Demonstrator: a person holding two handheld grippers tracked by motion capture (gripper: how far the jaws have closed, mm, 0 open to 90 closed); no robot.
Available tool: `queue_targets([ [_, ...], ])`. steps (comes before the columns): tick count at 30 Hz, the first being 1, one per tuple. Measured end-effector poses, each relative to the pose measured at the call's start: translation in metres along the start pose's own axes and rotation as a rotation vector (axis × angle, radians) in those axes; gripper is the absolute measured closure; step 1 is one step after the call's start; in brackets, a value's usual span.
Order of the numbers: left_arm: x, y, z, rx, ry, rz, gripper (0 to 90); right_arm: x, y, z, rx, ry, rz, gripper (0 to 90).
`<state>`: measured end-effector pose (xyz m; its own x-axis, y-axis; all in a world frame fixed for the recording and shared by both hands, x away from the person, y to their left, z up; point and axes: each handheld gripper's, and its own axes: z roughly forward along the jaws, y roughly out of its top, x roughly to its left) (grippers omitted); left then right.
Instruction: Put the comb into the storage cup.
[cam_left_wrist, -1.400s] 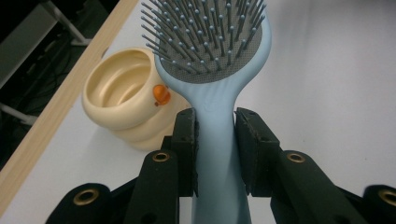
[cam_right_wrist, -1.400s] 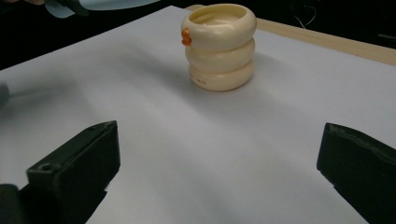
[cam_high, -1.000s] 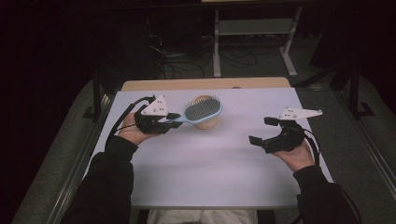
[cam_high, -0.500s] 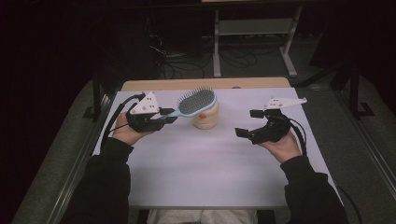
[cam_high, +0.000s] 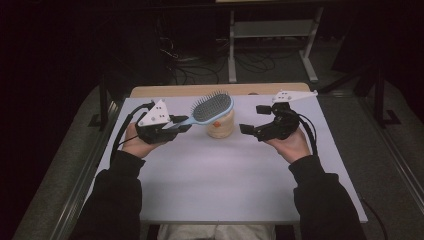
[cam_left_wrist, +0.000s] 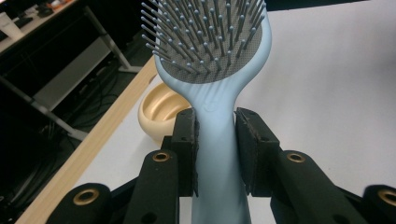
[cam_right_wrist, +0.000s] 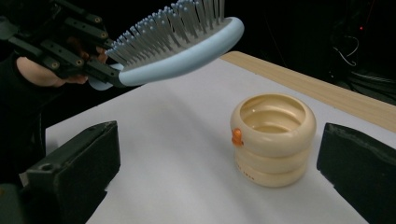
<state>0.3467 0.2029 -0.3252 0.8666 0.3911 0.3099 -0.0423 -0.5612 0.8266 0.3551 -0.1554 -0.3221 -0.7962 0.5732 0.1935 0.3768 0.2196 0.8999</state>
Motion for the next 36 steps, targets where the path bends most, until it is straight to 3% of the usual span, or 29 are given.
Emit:
queue_targets([
  [18,-0.002,0.001,0.004,-0.020,0.029,-0.001,69.8,0.001,0.036,0.026,-0.044,0.051,0.063,0.0],
  [21,-0.002,0.000,0.005,-0.029,0.032,-0.004,69.8,0.005,0.040,0.031,-0.037,0.041,0.056,2.8],
  [25,-0.004,0.000,0.005,-0.030,0.042,0.000,69.8,0.007,0.046,0.040,-0.021,0.053,0.081,2.7],
  [30,-0.005,0.000,0.005,-0.037,0.049,0.001,69.8,0.011,0.049,0.049,0.001,0.023,0.083,4.3],
  [34,-0.006,0.000,0.007,-0.027,0.056,0.011,69.8,0.012,0.050,0.055,0.004,0.034,0.092,6.6],
  [36,-0.007,0.000,0.008,-0.036,0.061,0.009,69.9,0.010,0.050,0.059,-0.013,0.059,0.134,9.4],
])
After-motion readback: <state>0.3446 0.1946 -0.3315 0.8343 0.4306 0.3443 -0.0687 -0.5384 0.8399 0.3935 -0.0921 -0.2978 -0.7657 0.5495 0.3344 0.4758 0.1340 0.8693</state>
